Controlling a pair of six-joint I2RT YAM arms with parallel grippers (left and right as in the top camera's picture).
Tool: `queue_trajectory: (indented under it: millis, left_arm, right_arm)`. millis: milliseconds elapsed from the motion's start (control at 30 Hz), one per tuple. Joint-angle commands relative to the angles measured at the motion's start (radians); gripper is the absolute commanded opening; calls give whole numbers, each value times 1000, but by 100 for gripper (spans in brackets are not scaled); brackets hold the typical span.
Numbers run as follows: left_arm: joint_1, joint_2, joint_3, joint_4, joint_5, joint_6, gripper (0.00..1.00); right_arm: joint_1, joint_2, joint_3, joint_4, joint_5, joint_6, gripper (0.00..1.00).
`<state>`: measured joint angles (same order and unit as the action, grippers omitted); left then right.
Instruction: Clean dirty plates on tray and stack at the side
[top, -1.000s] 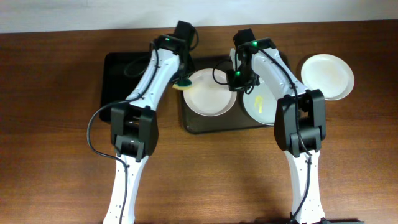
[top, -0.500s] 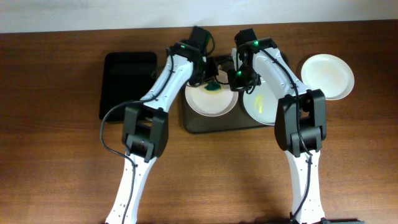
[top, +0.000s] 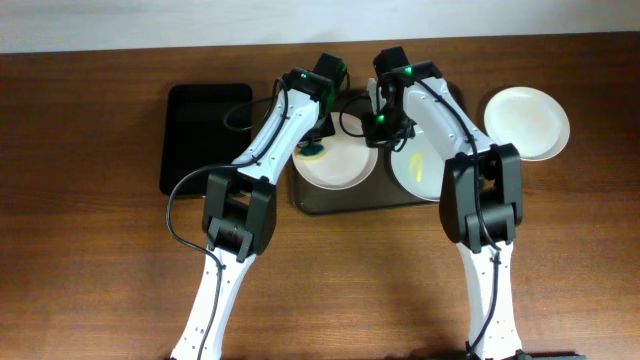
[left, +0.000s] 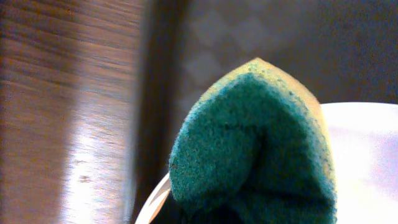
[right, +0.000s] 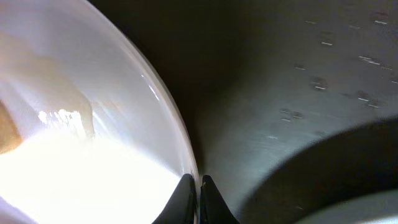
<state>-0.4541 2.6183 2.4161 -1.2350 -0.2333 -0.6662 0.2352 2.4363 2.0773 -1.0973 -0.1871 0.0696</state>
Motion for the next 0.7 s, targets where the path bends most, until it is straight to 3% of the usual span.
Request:
queue_trajectory:
  millis: [0,133,400,500,667]
  left_arm:
    - [55,29,55,-58,-263,12,0]
    - [57,29,159,-129,-248,8,0]
    - [197,29,438,-321,119,9,0]
    - [288,29,473,-408,159,10,0]
    - [396,29,471,-453,170,142,0]
  right_arm:
    - [-20,1,-11,-13,87,-10,4]
    - [-20,0,-10,0,88,-10,4]
    - [-18,-21,112,-53,95,-14,4]
    - [-11,-54,180,-82,114,-35,4]
    - [56,-109,319,-157,364,-87,4]
